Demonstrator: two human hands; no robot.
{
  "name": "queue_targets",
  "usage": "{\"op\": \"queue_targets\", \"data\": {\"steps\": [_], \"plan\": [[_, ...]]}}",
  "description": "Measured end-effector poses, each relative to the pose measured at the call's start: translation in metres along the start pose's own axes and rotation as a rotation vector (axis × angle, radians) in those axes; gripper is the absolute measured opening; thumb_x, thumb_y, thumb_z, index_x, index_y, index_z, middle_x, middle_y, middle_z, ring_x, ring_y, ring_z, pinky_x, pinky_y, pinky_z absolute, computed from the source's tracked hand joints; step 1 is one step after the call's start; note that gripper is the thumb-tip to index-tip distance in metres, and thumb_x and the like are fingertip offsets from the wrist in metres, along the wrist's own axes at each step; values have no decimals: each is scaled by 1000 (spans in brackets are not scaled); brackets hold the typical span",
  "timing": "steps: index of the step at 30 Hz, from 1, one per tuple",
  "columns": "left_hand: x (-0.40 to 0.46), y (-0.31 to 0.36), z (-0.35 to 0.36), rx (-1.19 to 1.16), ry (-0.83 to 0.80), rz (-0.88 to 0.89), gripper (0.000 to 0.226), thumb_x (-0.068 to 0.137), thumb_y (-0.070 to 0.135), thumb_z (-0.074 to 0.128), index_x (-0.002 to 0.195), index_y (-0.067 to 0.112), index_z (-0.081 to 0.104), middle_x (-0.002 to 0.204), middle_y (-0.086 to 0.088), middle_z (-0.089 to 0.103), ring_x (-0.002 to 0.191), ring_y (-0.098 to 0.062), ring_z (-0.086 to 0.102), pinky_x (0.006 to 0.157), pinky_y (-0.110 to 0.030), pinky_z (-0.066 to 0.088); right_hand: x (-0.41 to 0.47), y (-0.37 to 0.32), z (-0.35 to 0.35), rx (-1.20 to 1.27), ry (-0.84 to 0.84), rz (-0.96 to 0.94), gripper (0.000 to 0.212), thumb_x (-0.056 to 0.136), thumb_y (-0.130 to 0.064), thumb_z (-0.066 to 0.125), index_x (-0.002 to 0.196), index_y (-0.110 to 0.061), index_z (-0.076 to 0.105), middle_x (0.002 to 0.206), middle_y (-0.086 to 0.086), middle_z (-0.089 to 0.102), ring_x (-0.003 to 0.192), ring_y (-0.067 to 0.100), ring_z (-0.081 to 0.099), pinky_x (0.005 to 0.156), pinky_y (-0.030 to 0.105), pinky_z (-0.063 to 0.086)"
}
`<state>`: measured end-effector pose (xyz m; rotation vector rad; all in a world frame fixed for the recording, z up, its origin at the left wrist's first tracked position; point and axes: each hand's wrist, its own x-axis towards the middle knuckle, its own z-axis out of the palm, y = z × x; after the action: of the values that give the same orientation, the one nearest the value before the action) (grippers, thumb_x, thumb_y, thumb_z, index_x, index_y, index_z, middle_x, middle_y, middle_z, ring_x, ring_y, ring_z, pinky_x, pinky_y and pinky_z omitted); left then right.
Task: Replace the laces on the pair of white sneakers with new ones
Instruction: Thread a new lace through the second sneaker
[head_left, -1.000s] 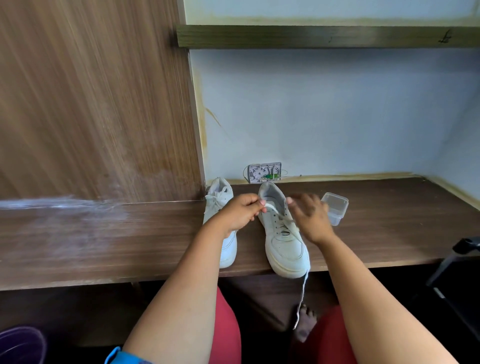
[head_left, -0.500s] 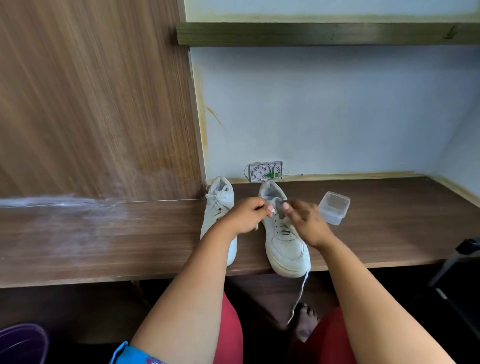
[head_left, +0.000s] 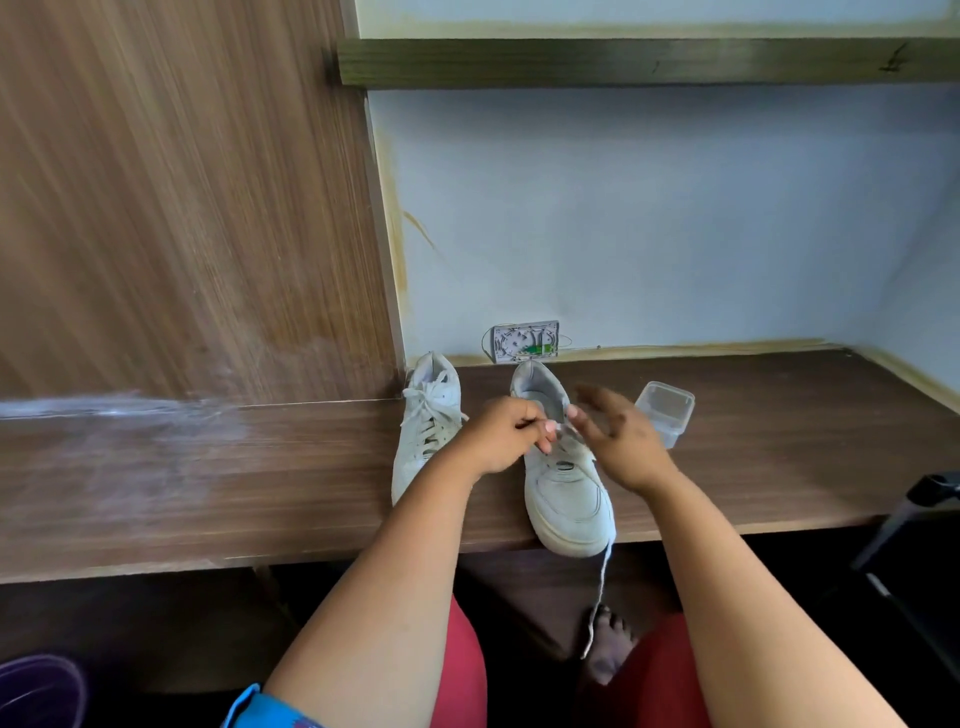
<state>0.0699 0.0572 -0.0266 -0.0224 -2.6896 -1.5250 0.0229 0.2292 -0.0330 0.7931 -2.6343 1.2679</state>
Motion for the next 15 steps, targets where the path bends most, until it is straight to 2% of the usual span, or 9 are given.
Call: {"op": "queue_targets", "data": {"steps": [2, 4, 6, 8, 9, 10, 12, 15], "plan": [[4, 4, 7, -45, 56, 11, 16, 95, 12, 58, 90, 2, 70, 71, 0, 68, 63, -2, 60, 67, -19, 47, -1, -8, 5, 94, -84, 1, 15, 95, -31, 57, 87, -24, 68, 75, -11, 63, 69, -4, 56, 69, 18, 40], [8, 4, 9, -71, 168, 0, 18, 89, 23, 67, 74, 14, 70, 63, 2, 68, 65, -9, 63, 71, -28, 51, 1, -6, 0, 256, -39, 101, 22, 91, -31, 63, 74, -18, 66, 61, -6, 59, 53, 4, 53, 56, 20, 41], [16, -3, 8, -82, 287, -48, 34, 82, 42, 72, 65, 13, 68, 59, 2, 67, 64, -11, 63, 72, -31, 52, 6, 4, -11, 338, 125, 181, 29, 88, -32, 67, 75, -6, 65, 61, 4, 58, 56, 12, 49, 56, 22, 39], [23, -10, 6, -69, 391, -138, 45, 81, 48, 70, 71, 5, 65, 62, 2, 66, 64, -16, 61, 71, -34, 52, 9, 19, -22, 119, 341, 199, 34, 88, -35, 66, 76, -3, 63, 65, 9, 59, 60, 16, 49, 55, 21, 35], [27, -12, 6, -1, 437, -183, 45, 82, 49, 70, 71, 6, 61, 63, 4, 63, 66, -19, 59, 68, -34, 49, 9, 23, -25, 29, 388, 203, 31, 89, -34, 65, 78, -5, 64, 67, 6, 60, 62, 17, 51, 55, 21, 36], [30, -13, 7, 74, 463, -233, 43, 82, 49, 69, 70, 10, 57, 64, 4, 60, 68, -21, 57, 65, -32, 45, 8, 24, -25, -8, 374, 199, 26, 89, -33, 65, 82, -8, 66, 70, 3, 61, 65, 17, 54, 56, 24, 38], [32, -11, 13, 162, 452, -305, 43, 79, 53, 70, 67, 18, 49, 69, 2, 57, 72, -21, 57, 61, -30, 41, 9, 25, -13, -35, 241, 166, 17, 90, -28, 66, 87, -11, 69, 76, 0, 63, 73, 20, 60, 61, 28, 42], [40, -10, 24, 208, 392, -338, 41, 72, 55, 73, 77, 15, 61, 84, -7, 66, 80, -24, 63, 53, -27, 38, 18, 31, 15, -128, 91, 5, 9, 90, -17, 63, 91, -11, 70, 85, 4, 65, 81, 23, 61, 67, 28, 42]]}}
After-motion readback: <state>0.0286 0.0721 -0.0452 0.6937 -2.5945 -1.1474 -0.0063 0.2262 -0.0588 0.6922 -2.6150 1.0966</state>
